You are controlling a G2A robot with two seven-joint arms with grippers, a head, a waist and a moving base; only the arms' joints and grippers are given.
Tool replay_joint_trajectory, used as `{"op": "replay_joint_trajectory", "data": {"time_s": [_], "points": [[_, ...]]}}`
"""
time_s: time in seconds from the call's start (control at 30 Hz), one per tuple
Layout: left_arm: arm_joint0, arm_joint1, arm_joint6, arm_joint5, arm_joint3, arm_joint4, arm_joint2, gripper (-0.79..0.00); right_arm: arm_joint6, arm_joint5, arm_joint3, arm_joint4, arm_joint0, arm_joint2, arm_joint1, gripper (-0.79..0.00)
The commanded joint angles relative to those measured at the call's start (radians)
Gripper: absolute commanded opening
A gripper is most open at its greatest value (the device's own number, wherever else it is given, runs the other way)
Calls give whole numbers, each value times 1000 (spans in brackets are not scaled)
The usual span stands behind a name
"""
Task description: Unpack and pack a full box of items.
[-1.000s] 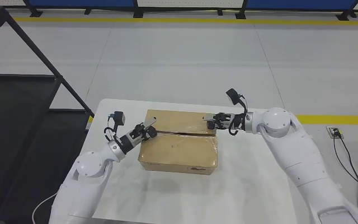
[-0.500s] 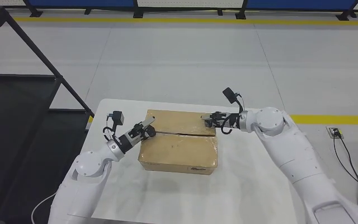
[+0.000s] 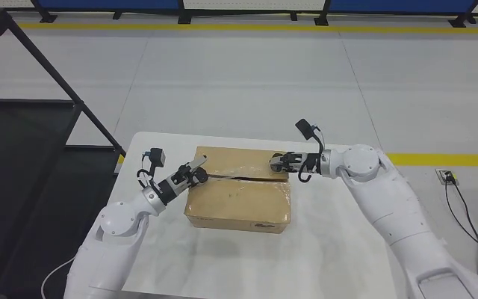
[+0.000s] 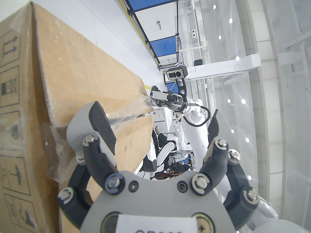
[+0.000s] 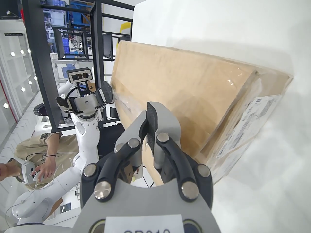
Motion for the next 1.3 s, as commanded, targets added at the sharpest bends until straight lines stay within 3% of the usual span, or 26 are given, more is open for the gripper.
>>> {"op": "replay_joint_trajectory", "data": {"time_s": [0.0, 0.23, 0.53, 0.9, 1.27], "points": [[1, 0, 0, 0, -2, 1, 1, 0, -1, -1, -5, 2, -4, 6, 2, -785], [2, 1, 2, -1, -6, 2, 0, 0, 29, -17, -36, 37, -28, 33, 9, -785], [3, 2, -3, 1, -19, -8, -7, 0, 127, 66, -97, 150, -54, 79, 19, -785], [-12, -1, -8, 4, -35, 1, 18, 0, 78, 147, -187, 171, -111, 105, 30, -785], [-26, -4, -14, 1, -28, 0, 34, 0, 124, 169, -294, 235, -178, 150, 46, -785]]}}
